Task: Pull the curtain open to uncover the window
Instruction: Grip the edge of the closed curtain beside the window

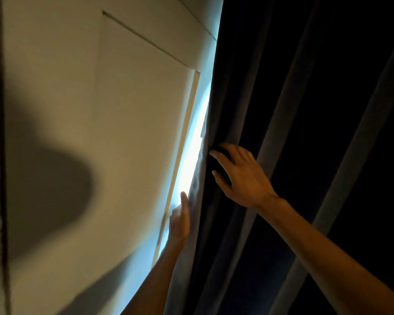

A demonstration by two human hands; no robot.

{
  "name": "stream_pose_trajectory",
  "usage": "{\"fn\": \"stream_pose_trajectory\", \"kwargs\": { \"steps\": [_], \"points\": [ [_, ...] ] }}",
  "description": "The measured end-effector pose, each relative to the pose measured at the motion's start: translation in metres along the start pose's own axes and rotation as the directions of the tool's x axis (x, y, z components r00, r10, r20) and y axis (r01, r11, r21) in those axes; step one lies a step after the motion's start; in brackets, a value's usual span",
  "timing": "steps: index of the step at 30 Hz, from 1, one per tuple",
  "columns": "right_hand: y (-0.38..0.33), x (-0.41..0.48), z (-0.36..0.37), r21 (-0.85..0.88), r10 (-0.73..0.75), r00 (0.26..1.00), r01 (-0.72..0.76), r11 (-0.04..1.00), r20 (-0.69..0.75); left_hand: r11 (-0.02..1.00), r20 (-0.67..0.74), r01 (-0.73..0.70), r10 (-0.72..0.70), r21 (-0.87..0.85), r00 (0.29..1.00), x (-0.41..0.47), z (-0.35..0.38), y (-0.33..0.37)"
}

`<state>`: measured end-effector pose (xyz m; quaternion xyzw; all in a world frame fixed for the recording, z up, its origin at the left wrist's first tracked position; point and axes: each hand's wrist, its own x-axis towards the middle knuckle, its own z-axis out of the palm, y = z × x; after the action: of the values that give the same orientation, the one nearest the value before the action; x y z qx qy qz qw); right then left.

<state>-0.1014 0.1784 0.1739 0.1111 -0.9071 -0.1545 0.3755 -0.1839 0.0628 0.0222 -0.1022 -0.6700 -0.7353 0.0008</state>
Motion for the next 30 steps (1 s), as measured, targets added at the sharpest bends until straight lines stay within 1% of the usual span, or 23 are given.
{"fn": "stream_pose_trajectory", "kwargs": {
  "steps": [2,3,4,6,8,10,12,14,18,19,21,23,25,26,28,30],
  "points": [
    [0.003,-0.002,0.0,0.001,0.015,1.0,-0.015,1.0,-0.001,0.991,0.092,0.114,-0.108,-0.068,0.99,0.004,0.004,-0.005],
    [0.004,-0.003,-0.001,0.0,0.022,1.0,-0.022,1.0,0.004,0.984,0.15,0.148,-0.132,-0.1,0.98,0.002,0.005,0.0],
    [0.004,-0.002,-0.002,-0.003,0.015,1.0,-0.015,1.0,0.006,0.976,0.203,0.17,-0.141,-0.134,0.969,0.002,0.007,0.003],
    [0.005,0.0,-0.005,-0.026,-0.004,1.0,0.005,1.0,0.016,0.971,0.272,0.19,-0.145,-0.146,0.951,-0.005,0.009,0.012],
    [0.006,0.001,-0.009,-0.043,0.005,1.0,-0.004,0.999,0.023,0.973,0.321,0.187,-0.136,-0.135,0.937,-0.007,0.012,0.017],
    [0.005,0.004,-0.014,-0.05,-0.008,1.0,0.009,0.999,0.022,0.965,0.355,0.235,-0.181,-0.115,0.917,-0.004,0.012,0.018],
    [0.003,0.008,-0.017,-0.084,-0.058,0.998,0.059,0.995,0.014,0.955,0.386,0.285,-0.234,-0.081,0.892,0.0,0.011,0.018],
    [0.002,0.013,-0.02,-0.167,-0.139,0.99,0.141,0.976,0.021,0.946,0.422,0.313,-0.253,-0.08,0.871,0.006,0.01,0.02],
    [-0.002,0.031,-0.027,-0.308,-0.251,0.957,0.285,0.908,0.147,0.935,0.451,0.351,-0.29,-0.054,0.844,0.009,0.007,0.034],
    [-0.004,0.037,-0.028,-0.312,-0.258,0.951,0.301,0.901,0.17,0.939,0.439,0.338,-0.276,-0.069,0.855,0.009,0.007,0.036],
    [-0.01,0.047,-0.026,-0.286,-0.244,0.951,0.291,0.913,0.189,0.96,0.432,0.262,-0.195,-0.1,0.881,0.006,0.009,0.039],
    [-0.011,0.052,-0.023,-0.281,-0.229,0.952,0.281,0.918,0.205,0.978,0.448,0.183,-0.121,-0.096,0.886,0.001,0.012,0.034],
    [-0.01,0.05,-0.02,-0.297,-0.224,0.948,0.286,0.911,0.226,0.98,0.426,0.139,-0.067,-0.142,0.902,-0.008,0.008,0.034],
    [-0.008,0.049,-0.02,-0.308,-0.221,0.945,0.29,0.906,0.242,0.977,0.408,0.113,-0.029,-0.183,0.913,-0.012,0.005,0.033],
    [-0.005,0.044,-0.019,-0.311,-0.21,0.937,0.296,0.903,0.28,0.968,0.329,0.039,0.046,-0.248,0.943,-0.018,-0.001,0.031],
    [-0.003,0.036,-0.014,-0.312,-0.211,0.936,0.297,0.902,0.282,0.954,0.256,-0.016,0.096,-0.298,0.962,-0.02,-0.004,0.025]
  ]
}}
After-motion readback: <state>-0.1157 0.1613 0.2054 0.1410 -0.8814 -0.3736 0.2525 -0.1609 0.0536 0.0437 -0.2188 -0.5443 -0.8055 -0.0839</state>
